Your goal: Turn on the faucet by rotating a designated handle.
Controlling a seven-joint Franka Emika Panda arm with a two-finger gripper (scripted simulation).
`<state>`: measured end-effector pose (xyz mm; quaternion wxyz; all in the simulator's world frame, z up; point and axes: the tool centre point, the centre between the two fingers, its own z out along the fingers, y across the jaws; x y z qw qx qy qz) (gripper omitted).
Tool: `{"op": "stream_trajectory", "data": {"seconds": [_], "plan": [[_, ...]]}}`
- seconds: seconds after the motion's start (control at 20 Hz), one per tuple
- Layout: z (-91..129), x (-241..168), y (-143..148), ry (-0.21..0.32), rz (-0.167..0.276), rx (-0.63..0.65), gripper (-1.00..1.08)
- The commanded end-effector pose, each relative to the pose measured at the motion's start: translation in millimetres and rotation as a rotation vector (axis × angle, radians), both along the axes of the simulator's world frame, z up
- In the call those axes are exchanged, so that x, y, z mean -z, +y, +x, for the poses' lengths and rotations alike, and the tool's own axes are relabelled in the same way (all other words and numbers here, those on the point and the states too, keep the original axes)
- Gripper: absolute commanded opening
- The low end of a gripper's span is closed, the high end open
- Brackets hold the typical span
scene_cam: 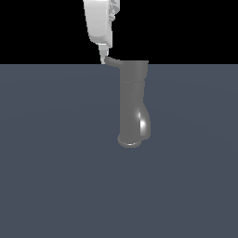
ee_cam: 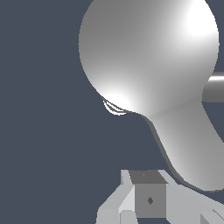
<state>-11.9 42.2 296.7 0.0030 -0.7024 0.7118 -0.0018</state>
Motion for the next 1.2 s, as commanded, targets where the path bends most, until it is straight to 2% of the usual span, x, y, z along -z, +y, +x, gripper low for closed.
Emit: {"op": "stream_trajectory", "data": {"seconds": [0.0, 0.1, 1.15], "plan": [[-10.4, -0.2, 0.2, 0.007, -0.002, 0.003, -1.00], [-5.3, 0.0, 2.3, 0.001, -0.003, -0.002, -1.00], [-67.0, -0.3, -29.4, 0.006, -0.002, 0.003, -1.00]]}}
